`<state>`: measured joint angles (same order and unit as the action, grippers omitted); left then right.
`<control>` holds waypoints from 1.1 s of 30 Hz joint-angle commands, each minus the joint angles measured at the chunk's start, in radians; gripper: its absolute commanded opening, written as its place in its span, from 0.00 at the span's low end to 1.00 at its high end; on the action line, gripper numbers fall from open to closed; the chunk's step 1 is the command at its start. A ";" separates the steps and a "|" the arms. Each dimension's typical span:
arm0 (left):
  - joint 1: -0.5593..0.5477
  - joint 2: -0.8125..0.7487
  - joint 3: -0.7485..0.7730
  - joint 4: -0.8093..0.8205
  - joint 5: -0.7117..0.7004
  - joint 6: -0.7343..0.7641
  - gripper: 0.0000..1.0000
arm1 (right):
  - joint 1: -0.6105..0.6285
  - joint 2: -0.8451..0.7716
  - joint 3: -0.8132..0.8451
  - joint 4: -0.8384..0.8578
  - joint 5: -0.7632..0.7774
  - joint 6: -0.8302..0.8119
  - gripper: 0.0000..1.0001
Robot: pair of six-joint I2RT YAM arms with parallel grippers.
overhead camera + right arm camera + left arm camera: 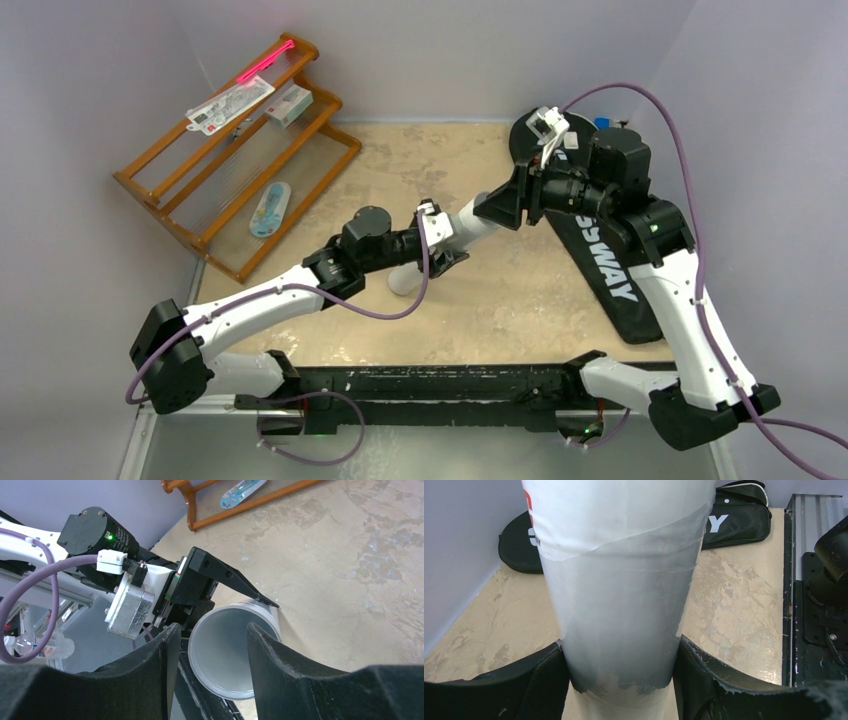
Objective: Pack up the badminton gear
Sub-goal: Close the lid on the shuttle tube, then place the shuttle tube at the center of the board.
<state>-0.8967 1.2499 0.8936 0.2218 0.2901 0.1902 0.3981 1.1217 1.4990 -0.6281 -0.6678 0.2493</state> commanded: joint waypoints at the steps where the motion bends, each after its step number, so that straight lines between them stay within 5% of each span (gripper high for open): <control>1: -0.007 -0.022 -0.002 0.097 0.057 -0.056 0.46 | 0.013 0.026 -0.048 -0.046 -0.046 0.018 0.54; 9: -0.007 -0.020 0.001 0.106 0.018 -0.089 0.47 | 0.020 -0.013 0.019 -0.018 0.055 0.040 0.57; 14: -0.004 -0.024 0.047 0.023 -0.141 -0.146 0.47 | 0.019 -0.087 0.044 0.057 0.119 0.060 0.64; 22: 0.076 -0.005 0.169 -0.177 -0.260 -0.310 0.48 | 0.019 -0.248 -0.131 0.172 0.289 0.020 0.76; 33: 0.355 0.293 0.395 -0.432 -0.057 -0.653 0.52 | 0.019 -0.357 -0.470 0.303 0.408 0.010 0.77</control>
<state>-0.5995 1.4242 1.1595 -0.1024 0.1234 -0.2920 0.4133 0.7864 1.1194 -0.4217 -0.3176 0.2638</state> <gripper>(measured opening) 0.629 0.769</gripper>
